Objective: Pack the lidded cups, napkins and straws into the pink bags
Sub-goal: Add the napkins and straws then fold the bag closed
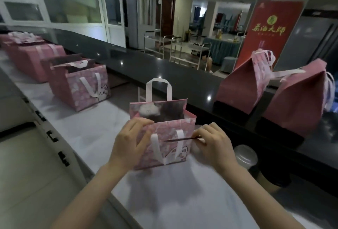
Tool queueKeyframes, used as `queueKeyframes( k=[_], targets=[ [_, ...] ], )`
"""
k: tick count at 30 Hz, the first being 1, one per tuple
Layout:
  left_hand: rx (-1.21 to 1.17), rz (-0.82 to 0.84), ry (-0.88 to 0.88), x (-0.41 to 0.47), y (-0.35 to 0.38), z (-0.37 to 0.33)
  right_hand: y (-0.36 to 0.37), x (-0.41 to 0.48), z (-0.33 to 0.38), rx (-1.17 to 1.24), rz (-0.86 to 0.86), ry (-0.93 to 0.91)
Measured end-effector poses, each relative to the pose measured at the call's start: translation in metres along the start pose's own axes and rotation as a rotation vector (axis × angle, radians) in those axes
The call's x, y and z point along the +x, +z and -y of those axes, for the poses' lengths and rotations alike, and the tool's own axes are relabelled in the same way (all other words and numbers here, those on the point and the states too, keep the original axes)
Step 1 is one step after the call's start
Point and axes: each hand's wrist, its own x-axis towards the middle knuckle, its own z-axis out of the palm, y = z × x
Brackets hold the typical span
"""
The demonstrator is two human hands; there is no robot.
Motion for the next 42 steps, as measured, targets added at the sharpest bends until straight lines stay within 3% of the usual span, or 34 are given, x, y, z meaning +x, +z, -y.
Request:
queueKeyframes(
  k=[4, 7, 12, 15, 19, 25, 32, 35, 39, 42],
  targets=[
    [0.087, -0.024, -0.197, 0.036, 0.003, 0.039, 0.004, 0.042, -0.013, 0.093, -0.027, 0.030],
    [0.115, 0.149, -0.350, 0.055, 0.008, 0.065, 0.011, 0.074, -0.010, 0.185, -0.038, 0.057],
    [0.099, 0.489, -0.492, 0.073, 0.013, 0.098, 0.036, 0.114, 0.010, 0.239, 0.099, -0.018],
    [0.030, 0.648, -0.531, 0.076, 0.007, 0.114, 0.057, 0.127, 0.017, 0.294, 0.152, 0.010],
    [0.012, 0.759, -0.441, 0.077, -0.003, 0.127, 0.084, 0.135, 0.018, 0.269, 0.255, 0.037],
    [-0.002, 0.786, -0.314, 0.071, -0.008, 0.137, 0.099, 0.144, 0.003, 0.030, 0.520, 0.067],
    [-0.064, 0.704, -0.321, 0.072, 0.004, 0.141, 0.117, 0.150, 0.009, 0.001, 0.651, 0.120],
    [-0.096, 0.645, -0.317, 0.072, 0.006, 0.139, 0.112, 0.148, 0.003, -0.011, 0.612, 0.115],
    [-0.088, 0.680, -0.257, 0.073, 0.013, 0.136, 0.096, 0.137, -0.016, 0.067, 0.393, 0.097],
    [-0.035, 0.656, -0.199, 0.077, 0.013, 0.138, 0.084, 0.132, -0.032, 0.069, 0.446, 0.061]
  ],
)
